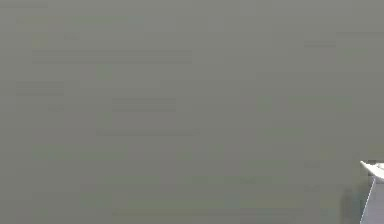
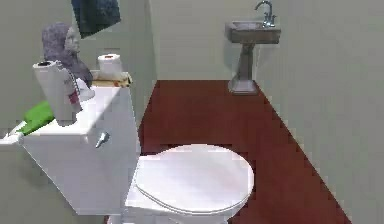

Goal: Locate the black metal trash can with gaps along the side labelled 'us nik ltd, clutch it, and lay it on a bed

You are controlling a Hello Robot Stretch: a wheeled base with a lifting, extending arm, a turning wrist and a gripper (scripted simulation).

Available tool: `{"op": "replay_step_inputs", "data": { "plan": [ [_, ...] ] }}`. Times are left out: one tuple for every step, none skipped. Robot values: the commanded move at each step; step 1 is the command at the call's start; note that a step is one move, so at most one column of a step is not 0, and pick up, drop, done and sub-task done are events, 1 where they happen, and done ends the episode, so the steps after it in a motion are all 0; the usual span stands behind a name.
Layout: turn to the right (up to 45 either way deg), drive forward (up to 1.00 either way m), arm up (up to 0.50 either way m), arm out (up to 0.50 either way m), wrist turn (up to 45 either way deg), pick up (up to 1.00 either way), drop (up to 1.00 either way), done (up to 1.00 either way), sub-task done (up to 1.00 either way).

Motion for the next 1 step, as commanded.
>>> {"op": "replay_step_inputs", "data": {
  "plan": [
    [45.0,0.00,0.00,0.00,0.0,0.00,0.00,0.00,0.00]
  ]
}}
